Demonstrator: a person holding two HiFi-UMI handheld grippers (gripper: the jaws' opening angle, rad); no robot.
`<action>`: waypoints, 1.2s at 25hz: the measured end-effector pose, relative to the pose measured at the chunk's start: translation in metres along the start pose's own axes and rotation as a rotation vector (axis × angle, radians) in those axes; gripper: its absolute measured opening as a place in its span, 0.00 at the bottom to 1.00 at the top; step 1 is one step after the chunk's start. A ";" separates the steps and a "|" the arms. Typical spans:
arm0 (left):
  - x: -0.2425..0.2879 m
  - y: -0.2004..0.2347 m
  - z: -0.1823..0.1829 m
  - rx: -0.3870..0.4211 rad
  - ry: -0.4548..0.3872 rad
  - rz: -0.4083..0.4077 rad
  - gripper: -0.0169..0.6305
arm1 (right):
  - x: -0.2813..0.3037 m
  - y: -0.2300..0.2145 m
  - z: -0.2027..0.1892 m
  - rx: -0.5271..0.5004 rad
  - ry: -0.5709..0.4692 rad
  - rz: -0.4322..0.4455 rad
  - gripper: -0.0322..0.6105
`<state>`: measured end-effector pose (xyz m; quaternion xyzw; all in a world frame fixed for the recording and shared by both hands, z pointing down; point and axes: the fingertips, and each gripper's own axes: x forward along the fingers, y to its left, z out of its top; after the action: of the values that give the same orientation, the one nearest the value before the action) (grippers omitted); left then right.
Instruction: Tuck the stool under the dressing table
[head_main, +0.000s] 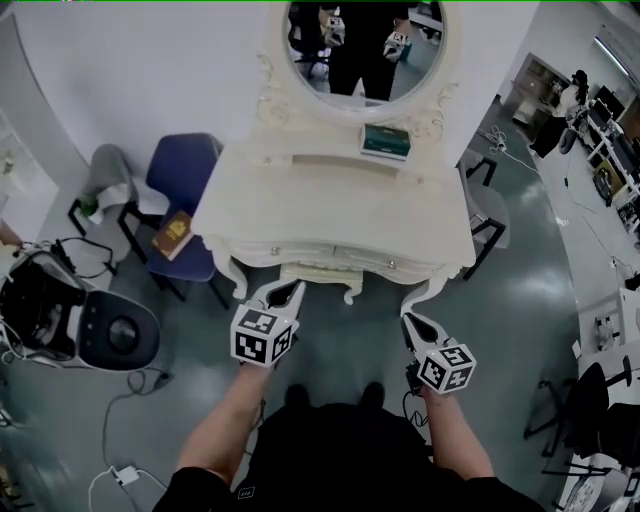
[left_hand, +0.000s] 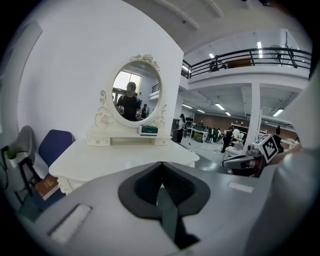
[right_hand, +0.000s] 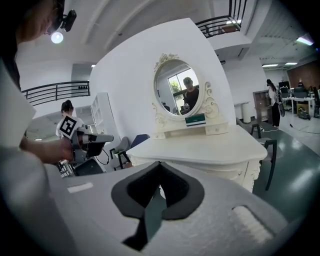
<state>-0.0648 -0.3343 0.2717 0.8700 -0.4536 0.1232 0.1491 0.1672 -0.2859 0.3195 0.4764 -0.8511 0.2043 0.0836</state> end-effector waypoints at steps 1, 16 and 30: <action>0.005 -0.006 0.008 -0.006 -0.007 0.011 0.05 | -0.006 -0.010 0.007 -0.008 -0.004 0.007 0.05; 0.060 -0.107 0.130 0.080 -0.144 0.099 0.05 | -0.067 -0.085 0.156 -0.269 -0.184 0.180 0.05; 0.037 -0.075 0.210 0.101 -0.319 0.165 0.05 | -0.061 -0.036 0.261 -0.278 -0.391 0.201 0.05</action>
<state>0.0342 -0.3992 0.0789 0.8448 -0.5344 0.0184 0.0207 0.2439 -0.3672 0.0730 0.4038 -0.9140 -0.0034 -0.0386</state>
